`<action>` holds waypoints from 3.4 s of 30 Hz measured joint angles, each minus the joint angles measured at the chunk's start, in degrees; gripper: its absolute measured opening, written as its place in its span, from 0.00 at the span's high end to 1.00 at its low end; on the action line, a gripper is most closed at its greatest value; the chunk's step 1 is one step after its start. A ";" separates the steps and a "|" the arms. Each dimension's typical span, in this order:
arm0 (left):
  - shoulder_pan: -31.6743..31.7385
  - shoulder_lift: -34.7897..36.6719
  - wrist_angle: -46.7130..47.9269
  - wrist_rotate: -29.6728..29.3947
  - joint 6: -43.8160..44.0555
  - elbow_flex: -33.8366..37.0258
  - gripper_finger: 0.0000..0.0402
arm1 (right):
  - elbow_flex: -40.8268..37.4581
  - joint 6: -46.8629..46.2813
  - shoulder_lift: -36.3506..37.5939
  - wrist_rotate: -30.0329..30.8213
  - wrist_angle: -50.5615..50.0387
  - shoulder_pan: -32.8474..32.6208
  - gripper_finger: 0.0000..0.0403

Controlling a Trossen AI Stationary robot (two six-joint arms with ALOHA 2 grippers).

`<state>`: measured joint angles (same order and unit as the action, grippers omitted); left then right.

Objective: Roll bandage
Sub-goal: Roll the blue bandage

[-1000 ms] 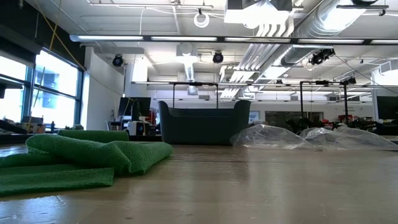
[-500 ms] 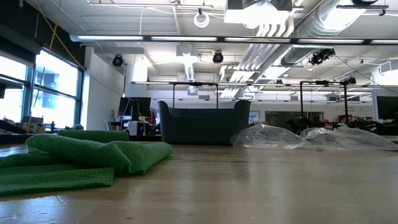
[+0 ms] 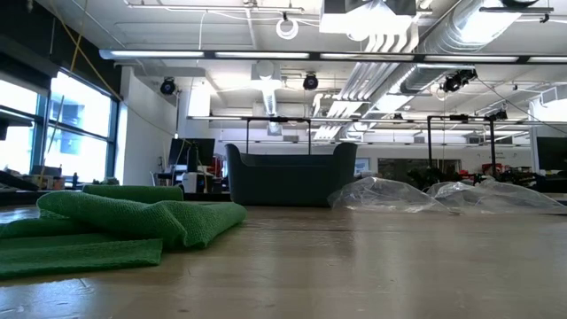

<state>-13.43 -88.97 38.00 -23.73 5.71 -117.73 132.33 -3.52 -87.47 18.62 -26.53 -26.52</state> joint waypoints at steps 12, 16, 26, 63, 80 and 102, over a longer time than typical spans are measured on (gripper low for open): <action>-3.53 -6.59 -0.64 14.63 9.89 0.00 1.00 | -0.02 -8.05 0.62 13.69 -10.09 7.40 1.00; -4.94 -7.78 -0.66 15.38 12.26 0.00 1.00 | -0.04 -15.37 0.62 14.01 -22.19 9.84 1.00; -7.41 -6.77 -1.28 15.57 15.10 0.02 1.00 | -0.09 -35.48 -0.94 12.18 -48.19 9.43 0.99; 0.19 -5.90 -3.94 11.85 38.76 0.04 1.00 | -0.50 -26.56 -1.44 13.45 -63.52 -4.47 0.48; 0.43 -5.90 -24.22 18.56 38.03 0.02 1.00 | -10.71 0.62 -0.70 32.03 -25.64 -6.22 0.48; 0.46 -5.97 -20.86 22.93 41.16 0.02 1.00 | -6.31 40.11 -0.56 41.21 -4.42 -8.32 0.99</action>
<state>-12.97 -94.94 17.15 -0.80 46.87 -117.71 126.02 36.59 -88.03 59.83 -30.95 -34.84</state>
